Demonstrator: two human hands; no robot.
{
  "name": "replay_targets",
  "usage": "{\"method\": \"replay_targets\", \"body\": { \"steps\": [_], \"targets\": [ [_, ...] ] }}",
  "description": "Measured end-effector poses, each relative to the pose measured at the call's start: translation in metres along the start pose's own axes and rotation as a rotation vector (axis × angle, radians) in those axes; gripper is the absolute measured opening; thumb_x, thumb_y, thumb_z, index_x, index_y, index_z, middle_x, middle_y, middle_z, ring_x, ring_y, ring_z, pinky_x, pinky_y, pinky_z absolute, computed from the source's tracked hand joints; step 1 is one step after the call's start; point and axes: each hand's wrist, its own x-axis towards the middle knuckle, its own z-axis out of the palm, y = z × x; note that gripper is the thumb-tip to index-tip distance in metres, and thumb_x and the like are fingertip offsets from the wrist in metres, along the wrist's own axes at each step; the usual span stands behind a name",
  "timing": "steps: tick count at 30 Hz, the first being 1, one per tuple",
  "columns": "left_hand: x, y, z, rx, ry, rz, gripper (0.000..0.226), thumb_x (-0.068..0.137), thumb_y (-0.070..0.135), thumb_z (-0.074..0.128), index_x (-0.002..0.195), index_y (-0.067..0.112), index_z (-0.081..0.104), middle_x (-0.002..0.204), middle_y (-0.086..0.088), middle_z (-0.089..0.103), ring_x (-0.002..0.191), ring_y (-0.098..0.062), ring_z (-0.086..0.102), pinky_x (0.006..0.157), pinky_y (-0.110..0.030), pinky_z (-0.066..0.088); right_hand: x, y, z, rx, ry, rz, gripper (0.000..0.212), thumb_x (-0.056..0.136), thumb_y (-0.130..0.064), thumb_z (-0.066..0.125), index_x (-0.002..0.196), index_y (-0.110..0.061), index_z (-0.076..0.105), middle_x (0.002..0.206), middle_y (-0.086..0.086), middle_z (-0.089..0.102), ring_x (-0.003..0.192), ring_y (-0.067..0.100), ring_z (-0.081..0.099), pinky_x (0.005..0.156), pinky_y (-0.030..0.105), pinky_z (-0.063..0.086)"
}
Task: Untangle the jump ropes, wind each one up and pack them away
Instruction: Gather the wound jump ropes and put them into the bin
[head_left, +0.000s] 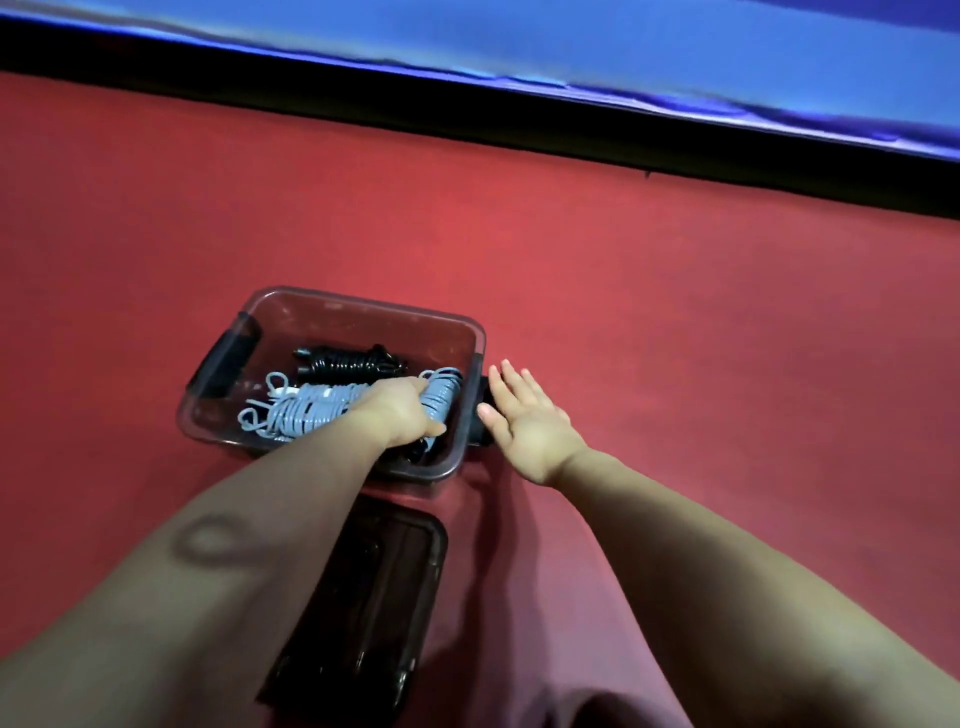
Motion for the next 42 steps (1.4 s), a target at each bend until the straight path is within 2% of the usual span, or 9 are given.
{"method": "replay_targets", "body": {
  "steps": [6, 9, 11, 14, 18, 24, 30, 36, 42],
  "targets": [
    [0.005, 0.012, 0.007, 0.322, -0.239, 0.060, 0.061, 0.085, 0.020, 0.064, 0.141, 0.012, 0.042, 0.134, -0.010, 0.054, 0.118, -0.026, 0.054, 0.095, -0.027, 0.043, -0.010, 0.021, -0.006, -0.019, -0.022, 0.002, 0.062, 0.098, -0.051, 0.025, 0.149, -0.033, -0.005, 0.158, -0.005, -0.011, 0.145, 0.016, -0.013, 0.115, 0.042, 0.004],
    [0.007, 0.022, 0.001, 0.331, -0.194, 0.055, 0.062, 0.085, 0.021, 0.065, 0.141, 0.009, 0.041, 0.129, -0.011, 0.057, 0.116, -0.027, 0.055, 0.095, -0.028, 0.043, -0.016, 0.023, -0.013, -0.078, -0.020, 0.030, 0.068, 0.095, -0.057, 0.026, 0.148, -0.034, -0.010, 0.158, -0.003, -0.015, 0.144, 0.019, -0.018, 0.116, 0.044, 0.000],
    [0.004, 0.029, -0.006, 0.278, -0.153, 0.043, 0.068, 0.089, 0.024, 0.062, 0.147, 0.008, 0.030, 0.136, -0.013, 0.053, 0.122, -0.028, 0.052, 0.096, -0.027, 0.040, -0.023, 0.028, -0.021, -0.100, -0.017, 0.049, 0.070, 0.094, -0.059, 0.026, 0.148, -0.034, -0.012, 0.157, -0.002, -0.017, 0.143, 0.021, -0.019, 0.116, 0.045, -0.001],
    [-0.011, 0.036, -0.019, 0.226, -0.053, 0.014, 0.076, 0.094, 0.038, 0.053, 0.152, 0.012, 0.010, 0.151, -0.014, 0.034, 0.136, -0.028, 0.036, 0.107, -0.027, 0.031, -0.043, 0.043, -0.037, -0.126, 0.001, 0.099, 0.073, 0.093, -0.061, 0.026, 0.147, -0.034, -0.014, 0.157, -0.002, -0.018, 0.143, 0.021, -0.020, 0.116, 0.046, -0.001],
    [-0.055, 0.053, -0.027, 0.209, 0.075, -0.004, 0.091, 0.088, 0.061, 0.047, 0.150, 0.028, -0.012, 0.159, -0.009, -0.007, 0.146, -0.033, -0.003, 0.117, -0.045, 0.006, -0.085, 0.066, -0.062, -0.143, 0.070, 0.189, 0.075, 0.092, -0.064, 0.027, 0.147, -0.034, -0.015, 0.157, -0.002, -0.018, 0.144, 0.021, -0.019, 0.116, 0.047, 0.000],
    [-0.131, 0.120, -0.007, 0.521, 0.155, 0.234, 0.092, 0.086, 0.069, 0.039, 0.147, 0.033, -0.020, 0.156, -0.006, -0.023, 0.144, -0.031, -0.017, 0.117, -0.049, -0.003, -0.173, 0.103, -0.094, -0.188, 0.187, 0.248, 0.077, 0.092, -0.063, 0.029, 0.147, -0.033, -0.015, 0.157, 0.000, -0.019, 0.144, 0.023, -0.019, 0.116, 0.046, 0.000],
    [-0.195, 0.223, 0.034, 0.799, 0.175, 0.489, 0.090, 0.087, 0.070, 0.035, 0.147, 0.031, -0.020, 0.157, -0.007, -0.022, 0.145, -0.031, -0.015, 0.117, -0.050, -0.002, -0.269, 0.170, -0.104, -0.119, 0.274, 0.439, 0.078, 0.092, -0.061, 0.033, 0.148, -0.032, -0.013, 0.158, 0.001, -0.016, 0.144, 0.025, -0.016, 0.117, 0.047, 0.003],
    [-0.243, 0.305, 0.114, 1.016, 0.154, 0.813, 0.088, 0.087, 0.071, 0.031, 0.146, 0.032, -0.023, 0.154, -0.008, -0.030, 0.143, -0.030, -0.021, 0.117, -0.050, -0.005, -0.358, 0.269, -0.053, -0.038, 0.264, 0.707, 0.079, 0.092, -0.061, 0.033, 0.148, -0.031, -0.014, 0.157, 0.002, -0.016, 0.144, 0.027, -0.016, 0.116, 0.047, 0.003],
    [-0.262, 0.347, 0.194, 0.998, 0.030, 0.933, 0.086, 0.088, 0.070, 0.028, 0.145, 0.032, -0.024, 0.153, -0.008, -0.031, 0.143, -0.030, -0.023, 0.117, -0.050, -0.006, -0.437, 0.349, 0.028, 0.105, 0.194, 1.063, 0.083, 0.092, -0.055, 0.041, 0.147, -0.032, -0.016, 0.157, 0.006, -0.017, 0.144, 0.034, -0.012, 0.116, 0.047, 0.006]
  ]
}}
